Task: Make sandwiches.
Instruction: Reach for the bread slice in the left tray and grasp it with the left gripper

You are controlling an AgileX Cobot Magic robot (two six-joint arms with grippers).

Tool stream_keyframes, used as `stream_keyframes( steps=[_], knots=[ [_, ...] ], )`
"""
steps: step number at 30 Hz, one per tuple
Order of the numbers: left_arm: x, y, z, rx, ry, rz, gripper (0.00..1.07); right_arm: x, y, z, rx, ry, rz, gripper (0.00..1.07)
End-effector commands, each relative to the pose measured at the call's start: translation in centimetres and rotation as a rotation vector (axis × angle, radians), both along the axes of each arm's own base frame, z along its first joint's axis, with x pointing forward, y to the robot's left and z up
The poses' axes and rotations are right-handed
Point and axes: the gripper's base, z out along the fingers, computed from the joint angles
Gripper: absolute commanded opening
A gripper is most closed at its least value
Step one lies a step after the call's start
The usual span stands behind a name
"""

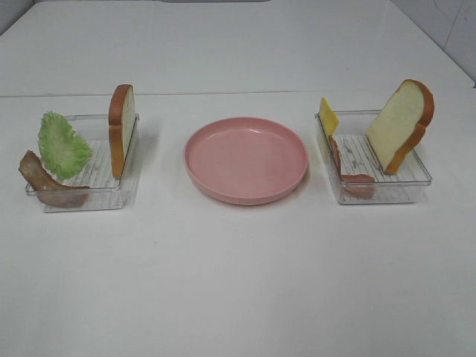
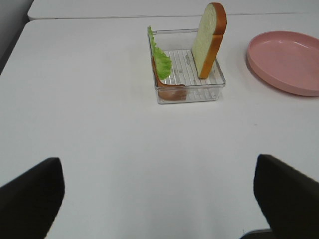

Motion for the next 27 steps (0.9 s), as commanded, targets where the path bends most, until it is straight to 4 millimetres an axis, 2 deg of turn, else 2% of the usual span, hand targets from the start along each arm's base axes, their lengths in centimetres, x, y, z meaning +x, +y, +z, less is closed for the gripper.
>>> stream_keyframes(
  steps=[1, 6, 7, 8, 10, 11, 12, 13, 14, 15, 16, 17, 18, 19, 20, 21, 22, 23, 24, 25, 26, 27],
  knots=[
    [0.3, 0.1, 0.0, 0.004, 0.010, 0.006, 0.96, -0.2, 0.0, 0.0, -0.005, -0.023, 0.000, 0.94],
    [1.8, 0.3, 0.8, 0.038, 0.131, -0.002, 0.96, -0.2, 0.0, 0.0, -0.005, -0.023, 0.000, 0.94],
    [2.9, 0.4, 1.8, 0.047, 0.223, -0.003, 0.96, -0.2, 0.0, 0.0, -0.005, -0.023, 0.000, 0.94],
    [2.9, 0.4, 1.8, 0.047, 0.223, -0.003, 0.96, -0.2, 0.0, 0.0, -0.005, -0.023, 0.000, 0.94],
    [5.3, 0.7, 3.8, 0.055, 0.382, 0.001, 0.96, -0.2, 0.0, 0.0, -0.005, -0.023, 0.000, 0.94],
    [5.3, 0.7, 3.8, 0.055, 0.382, 0.001, 0.96, -0.2, 0.0, 0.0, -0.005, -0.023, 0.000, 0.94],
    [7.7, 0.8, 5.4, 0.056, 0.493, -0.001, 0.96, -0.2, 0.0, 0.0, -0.005, -0.023, 0.000, 0.94],
    [8.8, 1.0, 6.3, 0.064, 0.522, 0.004, 0.96, -0.2, 0.0, 0.0, -0.005, -0.023, 0.000, 0.94],
    [8.8, 1.0, 6.3, 0.064, 0.522, 0.004, 0.96, -0.2, 0.0, 0.0, -0.005, -0.023, 0.000, 0.94],
    [12.0, 1.2, 7.6, 0.058, 0.591, 0.018, 0.96, -0.2, 0.0, 0.0, -0.005, -0.023, 0.000, 0.94],
    [13.5, 1.3, 8.1, 0.041, 0.603, 0.039, 0.96, -0.2, 0.0, 0.0, -0.005, -0.023, 0.000, 0.94],
    [13.5, 1.3, 8.1, 0.041, 0.603, 0.039, 0.96, -0.2, 0.0, 0.0, -0.005, -0.023, 0.000, 0.94],
    [16.7, 1.5, 8.9, 0.018, 0.637, 0.068, 0.96, -0.2, 0.0, 0.0, -0.005, -0.023, 0.000, 0.94],
    [16.7, 1.5, 8.9, 0.018, 0.637, 0.068, 0.96, -0.2, 0.0, 0.0, -0.005, -0.023, 0.000, 0.94],
    [20.2, 1.7, 9.5, 0.015, 0.671, 0.068, 0.96, -0.2, 0.0, 0.0, -0.005, -0.023, 0.000, 0.94],
    [21.9, 1.7, 9.7, 0.012, 0.688, 0.066, 0.96, -0.2, 0.0, 0.0, -0.005, -0.023, 0.000, 0.94],
    [21.9, 1.7, 9.7, 0.012, 0.688, 0.066, 0.96, -0.2, 0.0, 0.0, -0.005, -0.023, 0.000, 0.94],
    [25.0, 1.7, 9.9, -0.001, 0.703, 0.056, 0.96, -0.2, 0.0, 0.0, -0.005, -0.023, 0.000, 0.94],
    [26.6, 1.5, 9.9, -0.006, 0.711, 0.044, 0.96, -0.2, 0.0, 0.0, -0.005, -0.023, 0.000, 0.94],
    [26.6, 1.5, 9.9, -0.006, 0.711, 0.044, 0.96, -0.2, 0.0, 0.0, -0.005, -0.023, 0.000, 0.94],
    [29.4, 0.6, 9.5, -0.007, 0.726, 0.011, 0.96, -0.2, 0.0, 0.0, -0.005, -0.023, 0.000, 0.94],
    [30.8, -0.2, 9.1, -0.006, 0.739, -0.007, 0.96, -0.2, 0.0, 0.0, -0.005, -0.023, 0.000, 0.94]
  ],
)
